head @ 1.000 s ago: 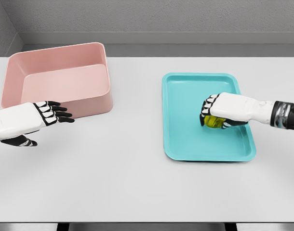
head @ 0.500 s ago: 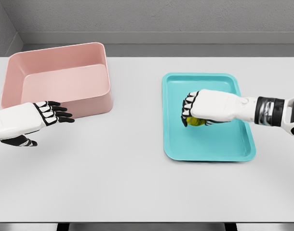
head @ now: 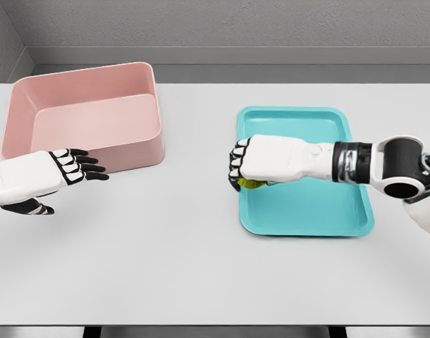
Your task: Put the tennis from the blue tray into the pink basket with both arms
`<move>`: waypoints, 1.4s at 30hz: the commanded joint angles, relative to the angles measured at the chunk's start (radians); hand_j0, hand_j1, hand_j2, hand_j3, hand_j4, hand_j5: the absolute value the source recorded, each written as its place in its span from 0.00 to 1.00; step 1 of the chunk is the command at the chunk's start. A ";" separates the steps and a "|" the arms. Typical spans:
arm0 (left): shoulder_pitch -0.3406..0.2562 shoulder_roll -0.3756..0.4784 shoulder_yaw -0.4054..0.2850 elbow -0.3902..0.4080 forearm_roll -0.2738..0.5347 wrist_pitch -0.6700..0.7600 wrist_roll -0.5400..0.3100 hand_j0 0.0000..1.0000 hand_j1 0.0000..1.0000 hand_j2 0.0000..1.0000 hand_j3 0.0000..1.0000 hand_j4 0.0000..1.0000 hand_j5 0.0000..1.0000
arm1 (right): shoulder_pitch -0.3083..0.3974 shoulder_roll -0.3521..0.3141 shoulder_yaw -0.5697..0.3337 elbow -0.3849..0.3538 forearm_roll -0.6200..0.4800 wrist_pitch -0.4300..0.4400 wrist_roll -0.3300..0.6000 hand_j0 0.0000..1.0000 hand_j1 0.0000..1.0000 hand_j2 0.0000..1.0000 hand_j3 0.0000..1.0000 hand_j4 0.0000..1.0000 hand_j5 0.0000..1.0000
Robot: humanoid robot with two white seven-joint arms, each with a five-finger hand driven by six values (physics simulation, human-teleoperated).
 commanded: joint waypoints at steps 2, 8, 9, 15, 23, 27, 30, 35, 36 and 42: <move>0.002 0.003 0.000 0.000 0.005 0.001 0.000 1.00 1.00 1.00 1.00 1.00 1.00 | 0.000 0.032 0.020 0.000 0.009 0.003 0.009 0.40 0.40 0.40 0.40 0.40 0.40; 0.000 0.003 0.000 0.000 0.005 0.001 0.000 1.00 1.00 1.00 1.00 1.00 1.00 | -0.018 0.090 0.048 0.000 0.040 0.003 0.011 0.40 0.40 0.40 0.40 0.40 0.40; 0.000 0.003 0.000 0.000 0.005 0.001 0.000 1.00 1.00 1.00 1.00 1.00 1.00 | -0.021 0.110 0.051 0.001 0.049 0.003 0.011 0.40 0.40 0.40 0.40 0.40 0.40; 0.000 0.003 0.000 0.000 0.005 0.001 0.000 1.00 1.00 1.00 1.00 1.00 1.00 | -0.049 0.188 0.114 0.012 0.101 0.003 0.012 0.40 0.40 0.40 0.40 0.40 0.40; -0.002 0.002 0.000 0.000 0.005 0.001 0.000 1.00 1.00 1.00 1.00 1.00 1.00 | -0.074 0.283 0.163 0.076 0.142 0.003 0.030 0.40 0.40 0.40 0.40 0.40 0.40; -0.002 0.003 0.002 0.000 0.005 0.001 0.000 1.00 1.00 1.00 1.00 1.00 1.00 | -0.089 0.329 0.177 0.145 0.145 0.003 0.030 0.40 0.40 0.40 0.40 0.40 0.40; -0.002 0.002 0.002 0.000 0.005 0.001 0.000 1.00 1.00 1.00 1.00 1.00 1.00 | -0.089 0.348 0.197 0.147 0.153 0.003 0.030 0.40 0.40 0.40 0.40 0.40 0.40; -0.002 0.003 0.002 0.000 0.005 0.001 0.000 1.00 1.00 1.00 1.00 1.00 1.00 | -0.095 0.372 0.218 0.178 0.168 0.003 0.030 0.40 0.40 0.40 0.40 0.40 0.40; -0.002 0.003 0.002 0.000 0.005 0.001 0.000 1.00 1.00 1.00 1.00 1.00 1.00 | -0.095 0.372 0.218 0.184 0.168 0.003 0.030 0.40 0.40 0.40 0.40 0.40 0.40; -0.002 0.003 0.002 0.000 0.005 0.001 0.000 1.00 1.00 1.00 1.00 1.00 1.00 | -0.097 0.389 0.218 0.213 0.182 0.003 0.030 0.40 0.40 0.40 0.40 0.40 0.40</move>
